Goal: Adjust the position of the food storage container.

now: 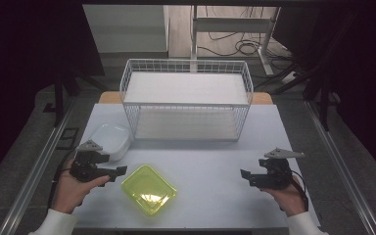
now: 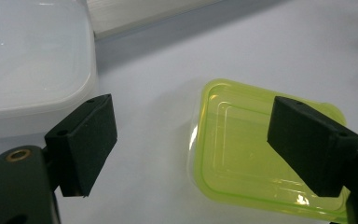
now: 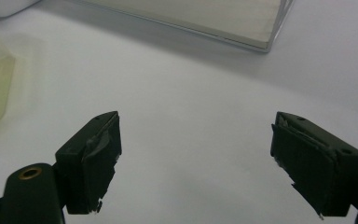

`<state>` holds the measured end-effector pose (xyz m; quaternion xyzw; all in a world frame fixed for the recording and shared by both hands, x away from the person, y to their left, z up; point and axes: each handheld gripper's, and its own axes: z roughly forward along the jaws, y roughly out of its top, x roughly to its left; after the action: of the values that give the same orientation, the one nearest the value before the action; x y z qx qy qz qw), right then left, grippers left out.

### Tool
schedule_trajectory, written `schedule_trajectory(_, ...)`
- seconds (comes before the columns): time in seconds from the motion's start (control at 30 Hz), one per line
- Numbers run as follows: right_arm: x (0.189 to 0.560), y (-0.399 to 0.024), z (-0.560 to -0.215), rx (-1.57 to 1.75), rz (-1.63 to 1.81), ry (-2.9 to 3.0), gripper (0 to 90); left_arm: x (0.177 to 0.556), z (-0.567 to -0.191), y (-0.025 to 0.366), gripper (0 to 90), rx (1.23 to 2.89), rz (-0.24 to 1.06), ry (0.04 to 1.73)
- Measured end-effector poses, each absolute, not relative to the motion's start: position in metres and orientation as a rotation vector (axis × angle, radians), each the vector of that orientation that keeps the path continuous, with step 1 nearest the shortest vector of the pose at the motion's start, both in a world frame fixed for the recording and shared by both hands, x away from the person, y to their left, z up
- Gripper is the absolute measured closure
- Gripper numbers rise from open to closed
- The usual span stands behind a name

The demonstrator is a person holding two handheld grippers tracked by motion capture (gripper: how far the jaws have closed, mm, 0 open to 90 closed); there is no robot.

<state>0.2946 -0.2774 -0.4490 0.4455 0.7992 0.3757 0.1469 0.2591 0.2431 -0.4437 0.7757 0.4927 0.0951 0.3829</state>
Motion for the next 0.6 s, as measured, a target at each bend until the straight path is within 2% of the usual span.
schedule_trajectory(0.6,0.286,-0.275,-0.447,1.253,1.067,2.312,15.1,0.254,-0.430,0.246,15.5,1.962,0.267,1.237)
